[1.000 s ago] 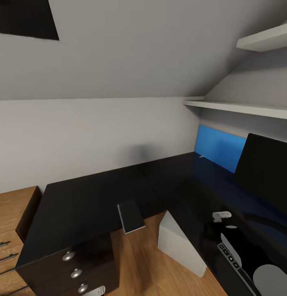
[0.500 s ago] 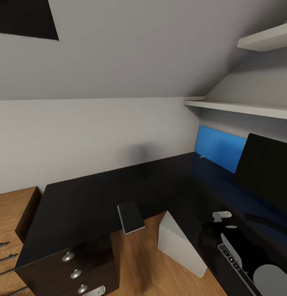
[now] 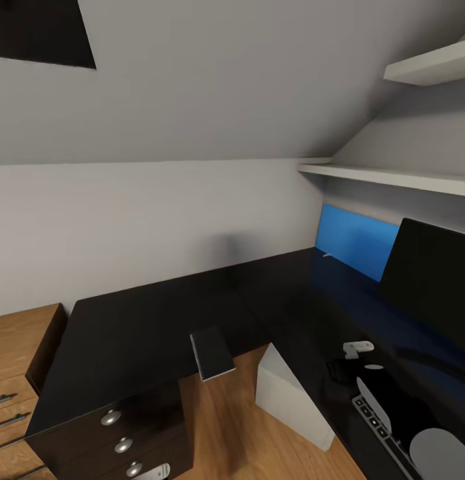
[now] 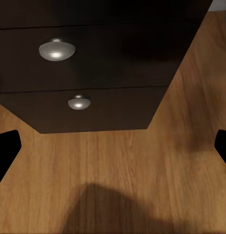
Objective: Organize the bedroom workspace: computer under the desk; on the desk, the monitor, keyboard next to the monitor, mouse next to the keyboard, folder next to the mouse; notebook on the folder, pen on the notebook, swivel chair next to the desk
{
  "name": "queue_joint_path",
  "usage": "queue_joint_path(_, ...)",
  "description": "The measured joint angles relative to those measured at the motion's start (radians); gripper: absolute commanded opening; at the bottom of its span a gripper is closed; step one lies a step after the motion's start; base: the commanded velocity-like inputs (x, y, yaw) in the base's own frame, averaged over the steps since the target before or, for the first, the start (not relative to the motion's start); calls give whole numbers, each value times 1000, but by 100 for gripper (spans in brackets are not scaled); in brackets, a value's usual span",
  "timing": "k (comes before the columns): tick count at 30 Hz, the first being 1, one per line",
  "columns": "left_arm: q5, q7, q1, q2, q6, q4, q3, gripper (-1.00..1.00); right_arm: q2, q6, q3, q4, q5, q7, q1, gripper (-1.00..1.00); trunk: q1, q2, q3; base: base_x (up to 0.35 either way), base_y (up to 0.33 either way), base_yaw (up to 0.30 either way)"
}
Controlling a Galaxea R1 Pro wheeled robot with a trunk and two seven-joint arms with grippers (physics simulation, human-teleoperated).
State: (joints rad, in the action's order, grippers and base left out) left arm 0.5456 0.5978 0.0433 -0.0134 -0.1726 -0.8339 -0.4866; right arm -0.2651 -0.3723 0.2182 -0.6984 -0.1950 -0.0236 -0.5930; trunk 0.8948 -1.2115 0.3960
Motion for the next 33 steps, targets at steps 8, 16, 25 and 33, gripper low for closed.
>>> queue_joint_path(8,3,1,0,1,3,8,0,100,1,-2,-1,-81,-10,1,0,100,-31,56,-25,0,0,0)
queue_joint_path(16,4,1,0,2,4,15,0,100,57,-56,-4,-135,-45,0,0,100,-61,112,-50,0,0,0)
queue_joint_path(25,4,3,0,3,5,16,0,100,73,-224,-2,-246,-261,-2,1,100,-73,133,-60,0,0,15)
queue_joint_path(33,4,3,0,0,5,16,1,100,191,-247,3,-269,-309,-181,4,100,-73,133,-60,0,0,251)
